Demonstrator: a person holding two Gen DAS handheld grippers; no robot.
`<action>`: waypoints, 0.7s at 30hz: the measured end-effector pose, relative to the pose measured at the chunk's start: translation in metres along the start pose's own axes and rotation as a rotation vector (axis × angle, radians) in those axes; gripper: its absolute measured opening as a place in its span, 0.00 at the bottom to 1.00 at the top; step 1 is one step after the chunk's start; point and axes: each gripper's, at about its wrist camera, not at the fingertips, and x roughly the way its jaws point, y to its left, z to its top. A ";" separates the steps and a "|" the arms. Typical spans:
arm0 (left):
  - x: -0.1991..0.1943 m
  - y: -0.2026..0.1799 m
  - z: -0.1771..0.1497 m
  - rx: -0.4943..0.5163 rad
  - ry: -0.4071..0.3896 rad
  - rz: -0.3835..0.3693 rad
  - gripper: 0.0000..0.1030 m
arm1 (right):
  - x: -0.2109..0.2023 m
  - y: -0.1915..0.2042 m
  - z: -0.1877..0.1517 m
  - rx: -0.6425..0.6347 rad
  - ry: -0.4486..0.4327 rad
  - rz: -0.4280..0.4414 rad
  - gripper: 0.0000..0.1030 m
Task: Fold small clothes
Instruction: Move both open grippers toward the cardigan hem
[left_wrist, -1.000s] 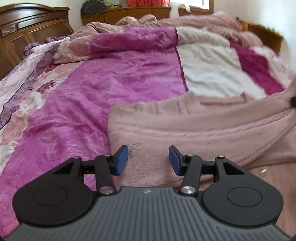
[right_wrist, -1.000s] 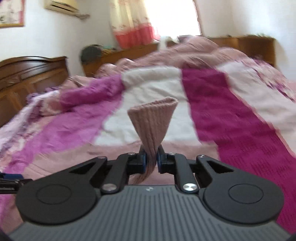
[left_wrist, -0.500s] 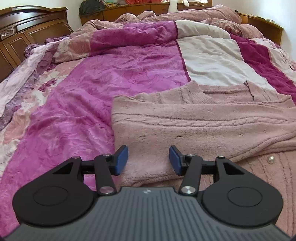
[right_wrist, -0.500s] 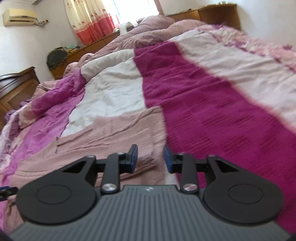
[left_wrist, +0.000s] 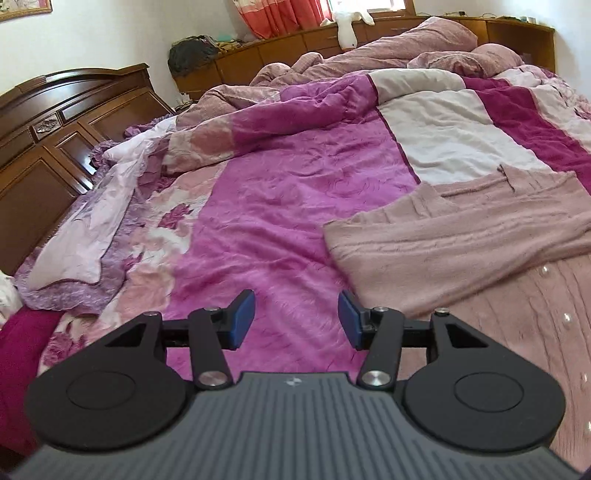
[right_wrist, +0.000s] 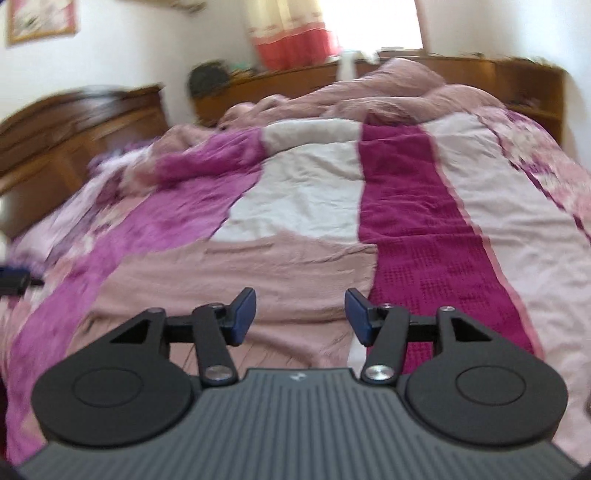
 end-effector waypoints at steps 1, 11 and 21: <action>-0.008 0.003 -0.004 -0.003 0.002 -0.008 0.57 | -0.006 0.004 0.000 -0.026 0.012 0.011 0.55; -0.052 -0.043 -0.069 0.034 0.060 -0.229 0.64 | -0.025 0.065 -0.058 -0.315 0.205 0.110 0.54; -0.084 -0.090 -0.124 0.281 0.102 -0.389 0.64 | -0.038 0.107 -0.121 -0.614 0.369 0.211 0.54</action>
